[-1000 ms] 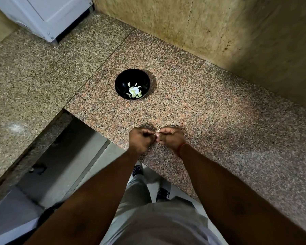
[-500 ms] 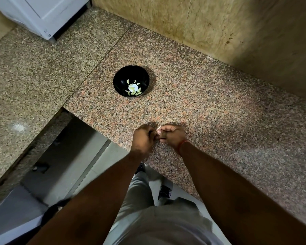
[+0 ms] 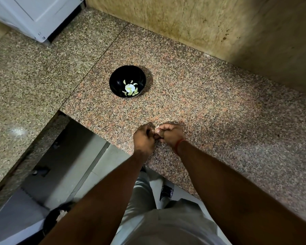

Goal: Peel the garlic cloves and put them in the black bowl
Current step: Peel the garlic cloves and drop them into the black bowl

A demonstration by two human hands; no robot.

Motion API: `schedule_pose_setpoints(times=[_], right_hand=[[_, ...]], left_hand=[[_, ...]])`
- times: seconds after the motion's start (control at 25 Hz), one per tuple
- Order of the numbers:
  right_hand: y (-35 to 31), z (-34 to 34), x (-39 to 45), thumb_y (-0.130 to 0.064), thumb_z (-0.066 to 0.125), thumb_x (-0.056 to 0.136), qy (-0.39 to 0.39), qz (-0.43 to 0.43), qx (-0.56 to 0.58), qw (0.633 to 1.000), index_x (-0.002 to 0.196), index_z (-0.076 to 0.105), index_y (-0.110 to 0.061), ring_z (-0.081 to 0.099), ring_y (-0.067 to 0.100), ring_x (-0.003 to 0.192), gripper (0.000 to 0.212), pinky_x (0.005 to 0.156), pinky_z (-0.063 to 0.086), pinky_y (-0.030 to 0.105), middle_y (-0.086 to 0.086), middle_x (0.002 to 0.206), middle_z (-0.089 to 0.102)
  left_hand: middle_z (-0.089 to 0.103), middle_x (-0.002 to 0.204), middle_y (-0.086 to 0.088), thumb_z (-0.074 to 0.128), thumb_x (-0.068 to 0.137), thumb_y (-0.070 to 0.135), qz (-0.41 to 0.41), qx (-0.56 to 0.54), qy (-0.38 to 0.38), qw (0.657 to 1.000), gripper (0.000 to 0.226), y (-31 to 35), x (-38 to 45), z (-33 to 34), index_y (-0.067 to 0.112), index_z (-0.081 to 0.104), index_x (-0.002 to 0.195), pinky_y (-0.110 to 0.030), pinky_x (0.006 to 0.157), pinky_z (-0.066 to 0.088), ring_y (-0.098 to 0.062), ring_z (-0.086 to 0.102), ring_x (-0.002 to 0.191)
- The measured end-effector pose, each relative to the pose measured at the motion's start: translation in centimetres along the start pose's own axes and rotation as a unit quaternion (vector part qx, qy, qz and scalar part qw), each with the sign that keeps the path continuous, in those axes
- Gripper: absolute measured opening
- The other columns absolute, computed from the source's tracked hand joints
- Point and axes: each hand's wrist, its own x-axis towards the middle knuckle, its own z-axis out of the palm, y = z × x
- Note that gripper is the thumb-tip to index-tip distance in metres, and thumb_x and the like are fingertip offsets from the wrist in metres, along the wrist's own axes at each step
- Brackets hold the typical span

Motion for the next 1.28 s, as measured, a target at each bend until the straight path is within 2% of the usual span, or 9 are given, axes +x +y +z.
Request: schedule_pose_setpoints(times=[0.16, 0.2, 0.32, 0.52, 0.68, 0.84, 1.0, 1.16, 1.28], right_hand=[[0.1, 0.0, -0.4, -0.004, 0.073, 0.091, -0.005, -0.02, 0.014, 1.0, 0.1, 0.074, -0.003, 0.07, 0.016, 0.072, 0.008, 0.069, 0.061, 0.031, 0.012, 0.09, 0.077], [0.1, 0.0, -0.5, -0.004, 0.073, 0.091, -0.007, -0.022, 0.017, 1.0, 0.101, 0.074, -0.003, 0.069, 0.015, 0.071, 0.01, 0.067, 0.06, 0.028, 0.011, 0.09, 0.077], [0.2, -0.3, -0.4, 0.001, 0.073, 0.09, -0.025, -0.017, 0.029, 0.999, 0.106, 0.073, -0.001, 0.072, 0.02, 0.077, 0.016, 0.071, 0.062, 0.031, 0.016, 0.097, 0.077], [0.3, -1.0, -0.4, 0.01, 0.071, 0.087, -0.033, -0.017, 0.036, 0.999, 0.104, 0.074, -0.001, 0.074, 0.028, 0.088, 0.021, 0.08, 0.064, 0.041, 0.018, 0.103, 0.075], [0.7, -0.7, -0.2, 0.011, 0.067, 0.085, -0.032, -0.01, 0.013, 0.999, 0.102, 0.074, -0.005, 0.074, 0.035, 0.093, 0.024, 0.079, 0.064, 0.039, 0.018, 0.101, 0.076], [0.8, -1.0, -0.1, 0.009, 0.068, 0.087, -0.046, -0.016, 0.001, 0.999, 0.101, 0.075, -0.008, 0.073, 0.029, 0.096, 0.022, 0.081, 0.064, 0.038, 0.012, 0.103, 0.076], [1.1, -0.8, -0.1, 0.0, 0.072, 0.089, -0.046, -0.032, -0.022, 0.998, 0.109, 0.074, -0.006, 0.073, 0.024, 0.099, 0.022, 0.081, 0.064, 0.034, 0.008, 0.107, 0.075], [1.0, -0.6, -0.3, -0.002, 0.072, 0.091, -0.04, -0.057, -0.047, 0.996, 0.109, 0.074, -0.004, 0.073, 0.021, 0.095, 0.018, 0.074, 0.063, 0.027, 0.01, 0.105, 0.076], [1.1, -0.4, -0.1, -0.004, 0.071, 0.092, -0.035, -0.061, -0.06, 0.996, 0.103, 0.076, -0.005, 0.073, 0.024, 0.092, 0.012, 0.077, 0.064, 0.033, 0.01, 0.099, 0.077]], left_hand=[[0.07, 0.09, -0.01, 0.06, 0.1, 0.003, -0.023, -0.05, -0.048, 0.997, 0.009, -0.2, 0.6, -1.3, 0.003, 0.069, 0.097, -0.014, 0.056, 0.051, -0.012, 0.063, 0.07], [0.071, 0.086, -0.013, 0.061, 0.1, 0.004, -0.033, -0.062, -0.063, 0.995, 0.009, -0.3, 0.9, -1.7, 0.004, 0.07, 0.097, -0.019, 0.055, 0.052, -0.015, 0.063, 0.066], [0.071, 0.083, -0.023, 0.063, 0.098, 0.002, -0.054, -0.098, -0.085, 0.99, 0.007, -0.3, 1.2, -2.1, 0.003, 0.07, 0.098, -0.033, 0.054, 0.053, -0.024, 0.061, 0.06], [0.072, 0.084, -0.02, 0.065, 0.097, 0.004, -0.071, -0.105, -0.07, 0.989, 0.008, 0.3, 0.8, -1.6, -0.001, 0.071, 0.098, -0.03, 0.048, 0.054, -0.02, 0.062, 0.054], [0.075, 0.077, -0.011, 0.073, 0.094, 0.017, -0.043, -0.06, -0.041, 0.996, 0.01, 0.3, 1.1, -1.7, 0.013, 0.076, 0.086, -0.038, 0.059, 0.06, -0.026, 0.071, 0.063], [0.076, 0.082, -0.007, 0.075, 0.09, 0.009, -0.046, -0.028, -0.001, 0.999, 0.005, 1.0, 1.5, -0.9, 0.007, 0.076, 0.086, -0.023, 0.057, 0.056, -0.017, 0.07, 0.067], [0.076, 0.089, -0.004, 0.074, 0.092, 0.015, -0.047, -0.013, 0.002, 0.999, 0.005, 0.2, 1.1, -0.8, 0.011, 0.076, 0.093, -0.014, 0.058, 0.054, -0.014, 0.072, 0.075], [0.077, 0.088, -0.006, 0.074, 0.09, 0.009, -0.078, -0.076, 0.016, 0.994, 0.004, -0.2, 1.0, -0.7, 0.012, 0.076, 0.088, -0.033, 0.073, 0.063, -0.027, 0.075, 0.086], [0.075, 0.086, -0.003, 0.072, 0.092, 0.007, -0.085, -0.068, 0.032, 0.994, 0.015, -0.1, 0.8, -0.1, 0.016, 0.073, 0.08, -0.026, 0.074, 0.06, -0.021, 0.072, 0.084]])
